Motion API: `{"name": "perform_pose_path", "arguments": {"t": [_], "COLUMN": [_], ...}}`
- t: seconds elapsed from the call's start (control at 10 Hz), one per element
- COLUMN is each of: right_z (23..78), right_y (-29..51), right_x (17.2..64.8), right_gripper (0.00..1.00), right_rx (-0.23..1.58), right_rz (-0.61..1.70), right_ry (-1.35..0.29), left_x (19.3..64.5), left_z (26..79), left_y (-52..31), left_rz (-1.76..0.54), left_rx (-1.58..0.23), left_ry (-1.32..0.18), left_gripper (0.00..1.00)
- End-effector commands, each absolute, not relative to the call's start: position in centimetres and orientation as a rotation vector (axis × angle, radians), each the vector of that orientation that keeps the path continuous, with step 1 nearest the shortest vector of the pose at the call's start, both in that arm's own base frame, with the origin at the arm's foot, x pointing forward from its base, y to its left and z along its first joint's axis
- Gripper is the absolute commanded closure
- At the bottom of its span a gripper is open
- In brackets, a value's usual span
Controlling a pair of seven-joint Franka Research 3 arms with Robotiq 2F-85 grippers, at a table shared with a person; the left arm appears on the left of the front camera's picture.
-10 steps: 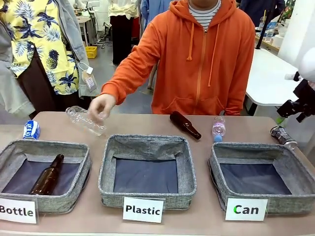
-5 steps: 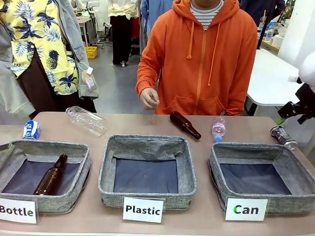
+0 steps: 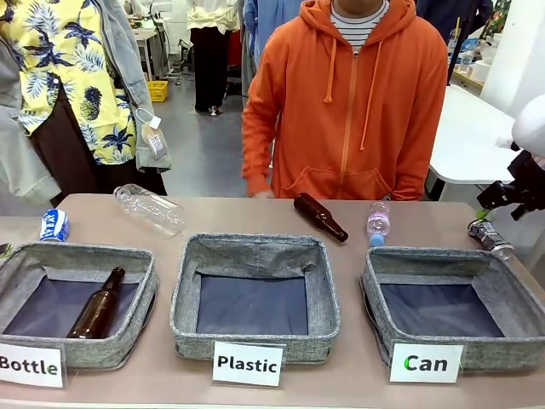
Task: Sort the can waste into the basket.
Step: Pick up the can waste from the table and place it in the right Fabric basket.
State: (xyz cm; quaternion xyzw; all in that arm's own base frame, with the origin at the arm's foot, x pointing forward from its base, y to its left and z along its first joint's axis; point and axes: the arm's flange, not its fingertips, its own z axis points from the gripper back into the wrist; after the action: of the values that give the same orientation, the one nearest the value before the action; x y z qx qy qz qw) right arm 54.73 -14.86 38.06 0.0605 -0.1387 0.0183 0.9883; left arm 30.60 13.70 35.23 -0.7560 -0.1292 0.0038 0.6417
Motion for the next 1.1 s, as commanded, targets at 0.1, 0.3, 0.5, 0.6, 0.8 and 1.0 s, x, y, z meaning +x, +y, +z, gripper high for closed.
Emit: {"name": "perform_pose_path", "arguments": {"t": [0.1,0.3,0.5,0.6,0.8,1.0], "right_z": [37.5,38.0,38.1,37.7,36.2,34.7], "right_y": [-15.6,-16.2,-17.2,-17.6,-18.1,-18.3], "right_x": [55.8,55.5,55.6,56.0,57.0,57.7], "right_gripper": [0.00,0.00,0.00,0.00,0.00,0.00], "right_rx": [0.121,0.102,0.092,0.092,0.080,0.090], "right_rz": [0.011,0.004,0.002,0.009,0.020,0.013], "right_ry": [-0.310,-0.309,-0.318,-0.319,-0.306,-0.313], "left_x": [30.8,30.8,30.8,30.8,30.8,30.8], "left_z": [35.4,35.4,35.4,35.4,35.4,35.4], "left_y": [13.9,13.9,13.9,13.9,13.9,13.9], "left_rz": [0.013,0.013,0.013,0.013,0.013,0.013], "left_rx": [-1.746,-1.746,-1.746,-1.746,-1.746,-1.746], "left_ry": [-0.305,-0.305,-0.305,-0.305,-0.305,-0.305], "left_gripper": [0.00,0.00,0.00,0.00,0.00,0.00]}}
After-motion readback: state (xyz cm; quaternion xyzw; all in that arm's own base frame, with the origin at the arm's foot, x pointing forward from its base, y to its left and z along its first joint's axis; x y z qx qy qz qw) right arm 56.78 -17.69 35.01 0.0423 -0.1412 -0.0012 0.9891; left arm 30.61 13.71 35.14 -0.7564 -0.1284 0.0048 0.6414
